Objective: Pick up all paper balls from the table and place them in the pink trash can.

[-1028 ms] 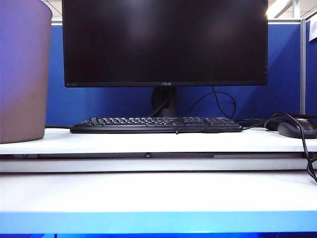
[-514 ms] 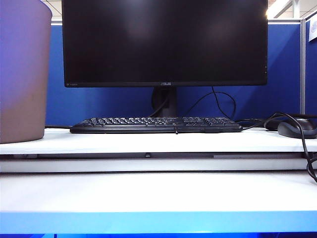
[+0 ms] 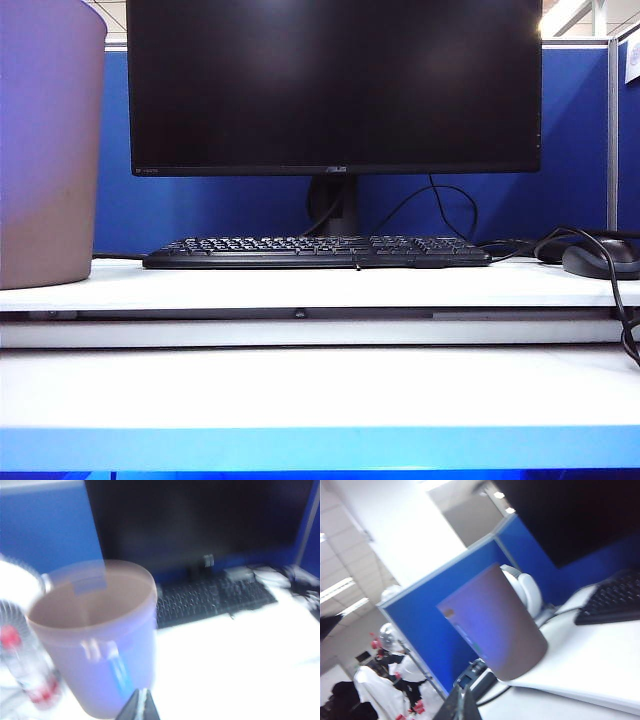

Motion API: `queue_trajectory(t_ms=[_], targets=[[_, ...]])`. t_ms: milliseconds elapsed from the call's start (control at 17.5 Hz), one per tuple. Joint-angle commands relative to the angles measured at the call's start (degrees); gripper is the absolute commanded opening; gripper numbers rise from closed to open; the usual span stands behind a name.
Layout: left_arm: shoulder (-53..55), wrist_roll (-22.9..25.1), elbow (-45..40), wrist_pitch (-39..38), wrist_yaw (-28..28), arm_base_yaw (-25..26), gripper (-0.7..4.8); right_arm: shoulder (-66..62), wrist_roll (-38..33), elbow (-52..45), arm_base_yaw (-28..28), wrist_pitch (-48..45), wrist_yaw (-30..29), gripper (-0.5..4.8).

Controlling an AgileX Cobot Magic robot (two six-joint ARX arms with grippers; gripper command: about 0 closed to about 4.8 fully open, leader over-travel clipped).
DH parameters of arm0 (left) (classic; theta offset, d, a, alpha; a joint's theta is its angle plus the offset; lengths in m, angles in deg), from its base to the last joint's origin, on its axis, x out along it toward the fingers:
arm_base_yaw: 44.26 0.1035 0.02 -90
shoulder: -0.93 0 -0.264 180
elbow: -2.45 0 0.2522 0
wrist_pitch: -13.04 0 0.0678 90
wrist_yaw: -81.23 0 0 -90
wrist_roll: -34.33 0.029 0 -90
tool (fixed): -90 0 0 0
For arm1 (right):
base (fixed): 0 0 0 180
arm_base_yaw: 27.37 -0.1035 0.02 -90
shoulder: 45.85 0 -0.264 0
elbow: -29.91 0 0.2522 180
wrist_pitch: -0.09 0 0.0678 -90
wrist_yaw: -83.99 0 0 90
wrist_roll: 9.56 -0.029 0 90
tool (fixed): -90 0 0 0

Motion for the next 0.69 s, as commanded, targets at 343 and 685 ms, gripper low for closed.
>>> queue_trajectory(t_ms=[343,685], targets=[[-22.8,-15.4,-32.9,13.8,9.2,0.0,-0.05,0.1,3.7,0.1,0.0,-1.3,1.1,-0.05],[-23.6,-16.3,-54.6,40.6,12.9,0.0,-0.05,0.1,9.8,0.1,0.0,-0.9,4.5,-0.05]])
